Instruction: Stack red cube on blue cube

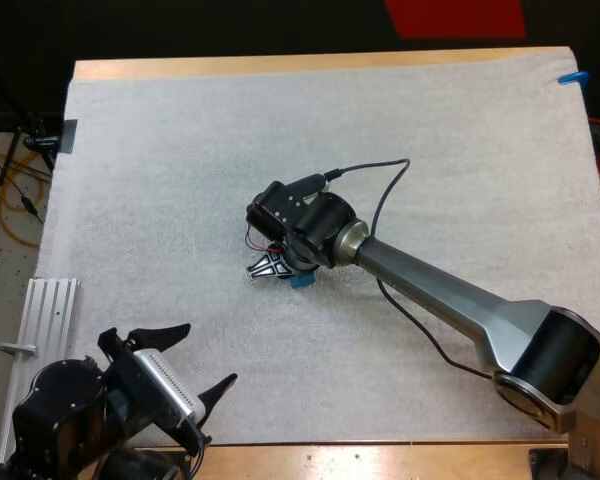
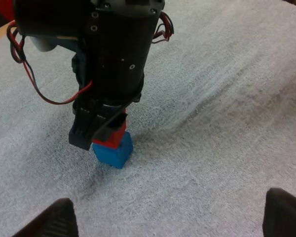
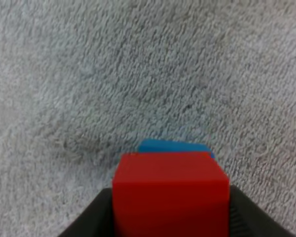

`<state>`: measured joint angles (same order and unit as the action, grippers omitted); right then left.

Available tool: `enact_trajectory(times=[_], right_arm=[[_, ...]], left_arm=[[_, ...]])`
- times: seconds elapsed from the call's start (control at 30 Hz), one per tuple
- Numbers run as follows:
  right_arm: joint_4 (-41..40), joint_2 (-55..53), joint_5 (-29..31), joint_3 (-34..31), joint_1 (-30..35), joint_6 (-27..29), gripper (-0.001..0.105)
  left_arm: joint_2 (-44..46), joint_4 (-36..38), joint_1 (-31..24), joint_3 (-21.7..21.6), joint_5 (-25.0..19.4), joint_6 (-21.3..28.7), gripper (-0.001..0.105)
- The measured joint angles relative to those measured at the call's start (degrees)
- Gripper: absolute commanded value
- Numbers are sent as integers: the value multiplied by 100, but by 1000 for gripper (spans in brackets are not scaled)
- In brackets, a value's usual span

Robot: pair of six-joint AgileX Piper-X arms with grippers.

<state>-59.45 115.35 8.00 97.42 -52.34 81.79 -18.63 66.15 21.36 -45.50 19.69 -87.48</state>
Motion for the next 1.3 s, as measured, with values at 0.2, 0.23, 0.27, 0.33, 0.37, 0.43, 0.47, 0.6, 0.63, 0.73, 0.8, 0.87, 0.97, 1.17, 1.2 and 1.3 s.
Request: enact_trajectory(times=[0.2,0.23,0.27,0.33,0.37,0.43,0.47,0.6,0.63,0.73,0.8,0.87,0.97,1.17,1.2,1.3], right_arm=[[-2,155,30,0,0,-26,31],[-2,188,30,0,0,-23,31],[10,215,30,0,0,-41,31],[22,225,30,15,0,-41,39],[22,225,30,15,0,-41,42],[34,225,11,15,0,-41,54],[40,225,8,15,0,-41,57],[40,242,-4,15,0,-41,61],[40,242,-4,15,0,-41,61],[24,242,-4,60,0,-41,61],[26,220,-4,71,0,-41,61],[26,133,-4,71,0,-41,61],[7,-144,94,71,0,8,61],[23,-1054,461,97,0,500,61],[84,-1206,560,92,0,622,61],[378,-1407,668,92,120,861,61]], left_arm=[[0,0,0,0,0,0,74],[0,0,0,0,0,0,74],[0,0,0,0,0,0,74],[0,0,0,0,0,0,74],[0,0,0,0,0,0,74],[0,0,0,0,0,0,74],[0,0,0,0,0,0,74],[0,0,0,0,0,0,74],[0,0,0,0,0,0,74],[0,0,0,0,0,0,74],[0,0,0,0,0,0,74],[0,0,0,0,0,0,74],[0,0,0,0,0,0,74],[0,-26,0,0,0,0,74],[0,-39,0,0,0,0,74],[-55,-198,0,0,-55,0,74]])
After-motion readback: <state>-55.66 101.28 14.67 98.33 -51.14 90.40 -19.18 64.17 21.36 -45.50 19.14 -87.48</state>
